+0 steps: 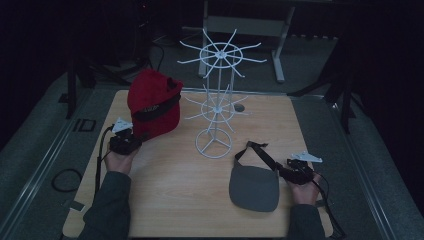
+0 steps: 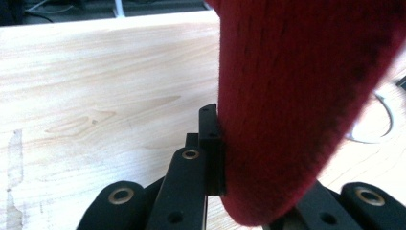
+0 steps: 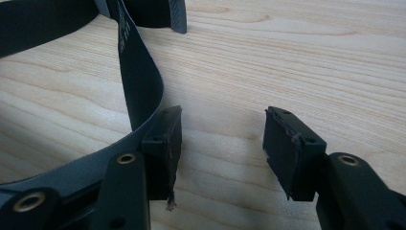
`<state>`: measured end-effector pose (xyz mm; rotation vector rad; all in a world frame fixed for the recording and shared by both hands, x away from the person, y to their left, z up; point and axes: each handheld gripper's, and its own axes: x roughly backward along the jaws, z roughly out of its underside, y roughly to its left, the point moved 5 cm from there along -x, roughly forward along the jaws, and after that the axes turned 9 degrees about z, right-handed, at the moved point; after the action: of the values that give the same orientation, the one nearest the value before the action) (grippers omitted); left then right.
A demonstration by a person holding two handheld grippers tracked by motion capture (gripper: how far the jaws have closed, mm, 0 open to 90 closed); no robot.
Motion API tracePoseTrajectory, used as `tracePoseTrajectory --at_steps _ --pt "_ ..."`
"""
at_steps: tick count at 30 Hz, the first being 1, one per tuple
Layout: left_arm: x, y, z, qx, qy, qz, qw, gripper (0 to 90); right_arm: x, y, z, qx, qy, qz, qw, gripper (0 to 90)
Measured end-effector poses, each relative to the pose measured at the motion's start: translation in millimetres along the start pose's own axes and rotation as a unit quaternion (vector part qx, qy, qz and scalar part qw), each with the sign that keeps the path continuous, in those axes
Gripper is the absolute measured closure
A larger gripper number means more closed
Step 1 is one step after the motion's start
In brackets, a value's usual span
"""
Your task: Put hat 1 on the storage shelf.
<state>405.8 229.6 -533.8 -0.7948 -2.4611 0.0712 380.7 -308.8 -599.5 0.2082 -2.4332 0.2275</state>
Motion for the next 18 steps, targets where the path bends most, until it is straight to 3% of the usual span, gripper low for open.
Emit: tracePoseTrajectory --at_steps 18 --pt "18.3 -4.2 -23.7 -0.002 -0.027 -0.017 0.9995 86.0 0.0 0.0 0.0 0.000 0.000 0.000 1.0000 47.8"
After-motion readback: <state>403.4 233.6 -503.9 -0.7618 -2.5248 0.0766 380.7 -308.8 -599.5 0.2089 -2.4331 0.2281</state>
